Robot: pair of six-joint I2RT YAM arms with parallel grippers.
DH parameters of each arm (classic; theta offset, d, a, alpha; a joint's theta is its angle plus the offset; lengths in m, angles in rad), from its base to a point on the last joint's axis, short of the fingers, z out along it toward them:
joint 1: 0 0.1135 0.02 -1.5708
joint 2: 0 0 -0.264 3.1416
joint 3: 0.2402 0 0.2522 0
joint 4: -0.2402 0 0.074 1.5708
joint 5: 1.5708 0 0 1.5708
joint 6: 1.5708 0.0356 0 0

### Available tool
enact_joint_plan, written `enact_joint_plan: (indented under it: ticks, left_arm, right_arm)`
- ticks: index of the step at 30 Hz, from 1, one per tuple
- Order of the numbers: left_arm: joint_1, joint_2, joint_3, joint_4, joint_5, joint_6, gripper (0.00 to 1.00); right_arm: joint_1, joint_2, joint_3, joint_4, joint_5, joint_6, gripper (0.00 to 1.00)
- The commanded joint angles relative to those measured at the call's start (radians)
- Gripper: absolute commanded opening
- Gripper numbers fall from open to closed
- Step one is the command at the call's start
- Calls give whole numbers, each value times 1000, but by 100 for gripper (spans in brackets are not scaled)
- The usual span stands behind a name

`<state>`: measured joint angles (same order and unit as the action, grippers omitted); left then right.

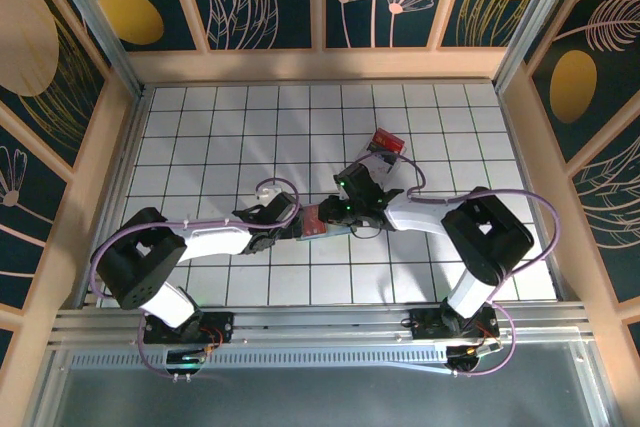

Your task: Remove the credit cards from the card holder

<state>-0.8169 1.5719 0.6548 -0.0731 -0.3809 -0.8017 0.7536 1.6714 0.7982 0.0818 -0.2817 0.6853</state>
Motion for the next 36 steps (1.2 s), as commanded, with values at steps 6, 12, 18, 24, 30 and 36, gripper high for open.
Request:
enact_joint_plan:
  ticks: [6, 12, 18, 24, 30, 36]
  left_arm:
    - [32, 44, 8, -18, -22, 15, 99]
    - [32, 48, 6, -22, -17, 17, 99]
    - [32, 44, 3, -27, -21, 13, 99]
    - [32, 47, 6, -34, -29, 13, 99]
    - [33, 48, 11, -42, -30, 12, 99]
    - [32, 48, 9, -40, -27, 9, 99]
  right_arm:
    - [-2, 42, 3, 64, -25, 50, 21]
    - [-2, 58, -10, 110, -65, 72, 21]
    - [-4, 46, -11, 88, -42, 77, 20]
    - [-6, -10, -29, 48, 10, 69, 21]
    - [-7, -15, -49, 50, 18, 83, 21]
    - [-8, 19, -56, 94, -12, 93, 22]
